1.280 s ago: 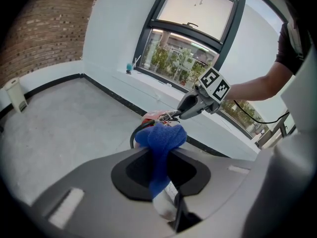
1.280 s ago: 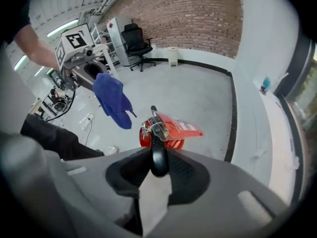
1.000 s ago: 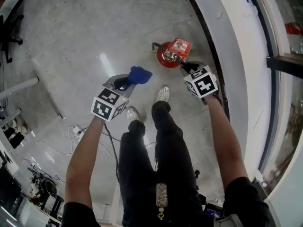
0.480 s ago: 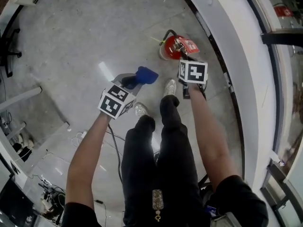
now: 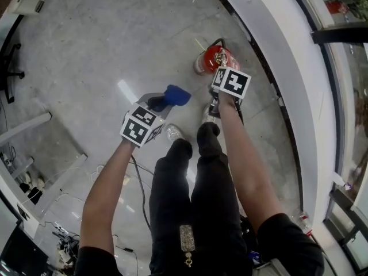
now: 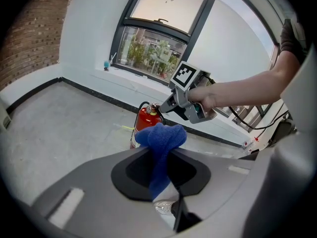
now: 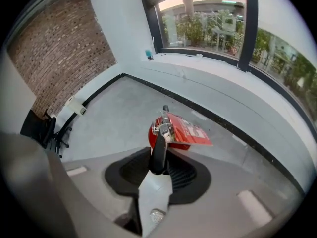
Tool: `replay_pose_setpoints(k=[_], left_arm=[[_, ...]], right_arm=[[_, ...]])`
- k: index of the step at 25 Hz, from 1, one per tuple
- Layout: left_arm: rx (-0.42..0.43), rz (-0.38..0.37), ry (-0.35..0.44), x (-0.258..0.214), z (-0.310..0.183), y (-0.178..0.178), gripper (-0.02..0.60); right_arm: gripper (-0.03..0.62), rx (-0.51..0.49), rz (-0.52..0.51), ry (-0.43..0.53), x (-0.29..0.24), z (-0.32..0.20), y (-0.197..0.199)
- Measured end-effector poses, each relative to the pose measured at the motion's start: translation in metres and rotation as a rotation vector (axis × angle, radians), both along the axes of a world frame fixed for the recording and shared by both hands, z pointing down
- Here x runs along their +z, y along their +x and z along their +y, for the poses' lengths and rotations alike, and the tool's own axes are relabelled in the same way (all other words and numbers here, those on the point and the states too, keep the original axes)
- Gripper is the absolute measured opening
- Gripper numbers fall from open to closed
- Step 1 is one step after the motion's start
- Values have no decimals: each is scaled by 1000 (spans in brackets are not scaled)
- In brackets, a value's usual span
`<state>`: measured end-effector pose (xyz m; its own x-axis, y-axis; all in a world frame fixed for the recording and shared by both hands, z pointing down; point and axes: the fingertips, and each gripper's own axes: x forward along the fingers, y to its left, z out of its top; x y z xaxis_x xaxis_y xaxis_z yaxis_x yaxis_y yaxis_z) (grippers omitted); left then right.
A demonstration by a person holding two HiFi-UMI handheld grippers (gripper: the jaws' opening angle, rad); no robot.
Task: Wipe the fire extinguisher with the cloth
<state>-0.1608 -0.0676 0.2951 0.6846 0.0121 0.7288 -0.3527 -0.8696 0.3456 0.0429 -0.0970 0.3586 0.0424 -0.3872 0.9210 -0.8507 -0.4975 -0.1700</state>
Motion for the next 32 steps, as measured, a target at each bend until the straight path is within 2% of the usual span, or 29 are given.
replay_pose_setpoints(k=[8,11,13,16,21,25,28,32], left_arm=[[11,-7,-12,8,5,10,60],[-3,-15,-31,18,13,28,60],[-11,-25,-44,23,21,43,60],[-50,-28,-60,27,31,68,60],[-209,-32,-91,27,43,104,60],[-331,-34,-96,29,50,123,60],[-397,-25,-95,34,59,128,60],[-448,-5,-114,41,71,120,60]], right_arm=[[132,-38,-127,129,-10,12,-7],[132,-122,-195,173,-21,30,-4],[132,-264,-202,207,-31,42,-1],[132,-569,-139,228,-43,49,10],[123,-900,-188,192,-40,41,24],[51,-1209,-196,117,-19,43,12],[22,-1313,-201,29,9,46,4],[8,-1320,-170,-23,36,39,-8]])
